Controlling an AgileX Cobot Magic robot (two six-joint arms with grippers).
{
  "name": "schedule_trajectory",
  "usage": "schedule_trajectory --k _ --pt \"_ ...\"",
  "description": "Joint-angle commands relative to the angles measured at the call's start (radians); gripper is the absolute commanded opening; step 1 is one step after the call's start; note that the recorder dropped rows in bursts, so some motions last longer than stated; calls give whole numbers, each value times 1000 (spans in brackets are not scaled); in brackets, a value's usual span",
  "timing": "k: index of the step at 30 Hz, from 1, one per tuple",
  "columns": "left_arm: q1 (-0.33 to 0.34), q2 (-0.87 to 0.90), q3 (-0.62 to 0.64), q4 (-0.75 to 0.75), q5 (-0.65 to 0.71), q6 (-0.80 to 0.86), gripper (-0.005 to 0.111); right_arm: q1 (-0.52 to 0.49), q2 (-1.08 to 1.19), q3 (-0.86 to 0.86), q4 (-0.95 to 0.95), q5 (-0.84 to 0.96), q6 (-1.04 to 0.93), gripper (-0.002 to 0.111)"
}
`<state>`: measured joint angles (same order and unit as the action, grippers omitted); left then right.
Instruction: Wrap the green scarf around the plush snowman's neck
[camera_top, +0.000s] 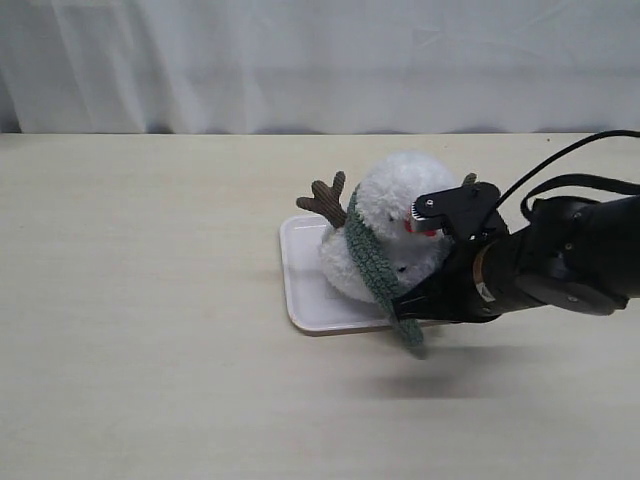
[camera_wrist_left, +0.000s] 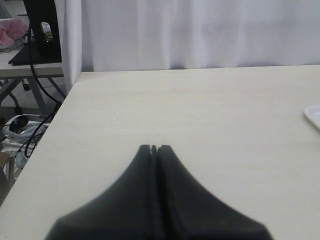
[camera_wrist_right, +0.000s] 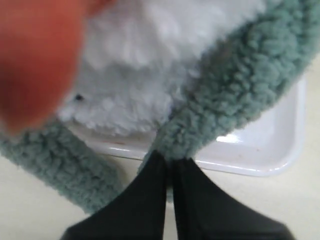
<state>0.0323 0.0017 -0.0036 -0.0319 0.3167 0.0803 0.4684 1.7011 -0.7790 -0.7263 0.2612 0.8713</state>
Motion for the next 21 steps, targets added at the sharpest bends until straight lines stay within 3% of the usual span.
schedule_trajectory --k 1,6,15,21 --pt "2 -2 4 -8 -9 -3 0 0 -62 5 165 21 -191 4" --pt "2 -2 4 -8 -9 -3 0 0 -131 5 274 74 -312 4" --pt "2 -2 4 -8 -9 -3 0 0 -252 5 327 143 -354 4" --pt "2 -2 4 -8 -9 -3 0 0 -271 5 618 185 -644 4"
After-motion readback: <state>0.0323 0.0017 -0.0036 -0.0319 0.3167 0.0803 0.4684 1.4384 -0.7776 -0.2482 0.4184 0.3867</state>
